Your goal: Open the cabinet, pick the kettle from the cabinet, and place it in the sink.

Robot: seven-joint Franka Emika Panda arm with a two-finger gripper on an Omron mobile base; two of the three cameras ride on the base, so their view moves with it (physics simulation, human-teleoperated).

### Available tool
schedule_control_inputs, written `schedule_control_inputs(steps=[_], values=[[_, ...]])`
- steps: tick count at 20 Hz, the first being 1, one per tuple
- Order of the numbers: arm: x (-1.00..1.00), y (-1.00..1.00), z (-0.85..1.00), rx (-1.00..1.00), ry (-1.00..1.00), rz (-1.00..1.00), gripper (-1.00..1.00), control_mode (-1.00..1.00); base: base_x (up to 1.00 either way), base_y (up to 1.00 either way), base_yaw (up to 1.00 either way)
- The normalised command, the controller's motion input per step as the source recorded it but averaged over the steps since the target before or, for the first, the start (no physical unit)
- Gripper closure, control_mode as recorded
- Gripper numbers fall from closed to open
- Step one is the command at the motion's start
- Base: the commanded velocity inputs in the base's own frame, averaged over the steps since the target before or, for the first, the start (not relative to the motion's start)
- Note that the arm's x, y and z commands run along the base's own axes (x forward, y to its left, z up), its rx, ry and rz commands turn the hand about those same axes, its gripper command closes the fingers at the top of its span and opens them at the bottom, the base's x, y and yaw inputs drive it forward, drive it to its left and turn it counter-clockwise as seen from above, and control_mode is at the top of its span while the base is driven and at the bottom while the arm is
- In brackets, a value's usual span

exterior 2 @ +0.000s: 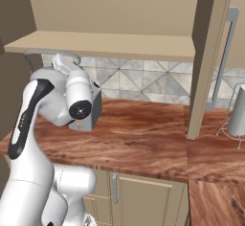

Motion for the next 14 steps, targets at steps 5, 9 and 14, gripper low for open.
schedule_control_inputs(steps=[5,9,14], values=[[0.05,0.0,0.0,0.0,0.0,0.04,1.0,-1.0,0.0,0.0,0.0],[0.0,0.0,0.0,0.0,0.0,0.02,1.0,-1.0,0.0,0.0,0.0],[0.0,0.0,0.0,0.0,0.0,0.0,1.0,-1.0,0.0,0.0,0.0]])
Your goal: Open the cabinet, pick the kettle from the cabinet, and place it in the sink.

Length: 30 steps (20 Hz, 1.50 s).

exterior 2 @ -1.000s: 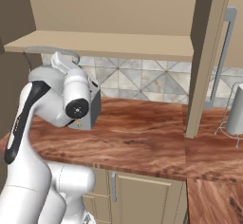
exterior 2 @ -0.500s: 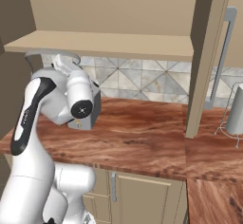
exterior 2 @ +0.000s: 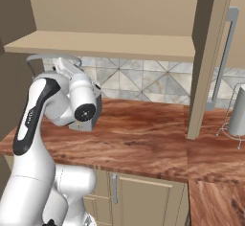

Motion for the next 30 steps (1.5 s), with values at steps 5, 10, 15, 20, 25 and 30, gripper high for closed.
schedule_control_inputs(steps=[5,10,15,20,25,30], values=[[0.0,0.0,0.0,0.0,0.0,0.0,1.0,-1.0,0.0,0.0,0.0],[0.0,0.0,0.0,0.0,0.0,0.0,1.0,-1.0,0.0,0.0,0.0],[0.0,0.0,0.0,0.0,0.0,0.0,1.0,-1.0,0.0,0.0,0.0],[0.0,0.0,0.0,0.0,0.0,0.0,1.0,-1.0,0.0,0.0,0.0],[0.0,0.0,0.0,0.0,0.0,0.0,1.0,1.0,0.0,0.0,0.0],[0.0,0.0,0.0,0.0,0.0,0.0,1.0,1.0,0.0,0.0,0.0]])
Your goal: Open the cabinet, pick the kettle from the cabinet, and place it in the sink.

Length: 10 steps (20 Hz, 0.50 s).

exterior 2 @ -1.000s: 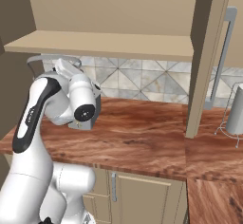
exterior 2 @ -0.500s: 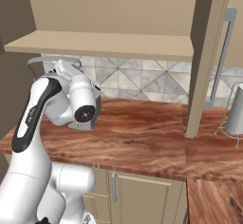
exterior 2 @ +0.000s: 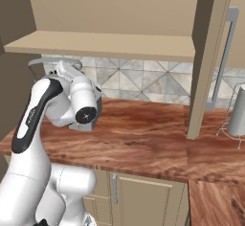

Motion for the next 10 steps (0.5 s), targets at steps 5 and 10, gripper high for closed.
schedule_control_inputs(steps=[5,10], values=[[0.0,0.0,0.0,0.0,0.0,0.0,1.0,1.0,0.0,0.0,0.0],[0.0,0.0,0.0,0.0,0.0,0.0,1.0,1.0,-0.22,0.0,0.0]])
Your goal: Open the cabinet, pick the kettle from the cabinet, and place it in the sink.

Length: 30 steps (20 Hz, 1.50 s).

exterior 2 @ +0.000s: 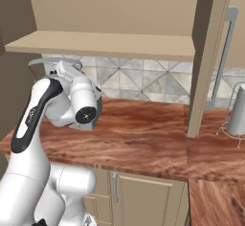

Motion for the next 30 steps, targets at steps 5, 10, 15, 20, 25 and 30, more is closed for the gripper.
schedule_control_inputs(steps=[5,10,15,20,25,30], values=[[0.0,0.0,0.0,0.0,0.0,0.0,1.0,1.0,-0.53,0.0,-0.01],[0.0,0.0,0.0,0.0,0.0,0.0,1.0,1.0,-0.53,0.0,0.0],[0.0,0.0,0.0,0.0,0.0,0.0,1.0,1.0,-0.55,0.0,0.0],[0.0,0.0,0.0,0.0,0.0,0.0,1.0,1.0,-0.49,0.0,-0.11],[0.0,0.0,0.0,0.0,0.0,0.0,1.0,1.0,-0.25,0.0,-0.59],[0.0,0.0,0.0,0.0,0.0,0.0,1.0,1.0,-0.17,0.0,-0.72]])
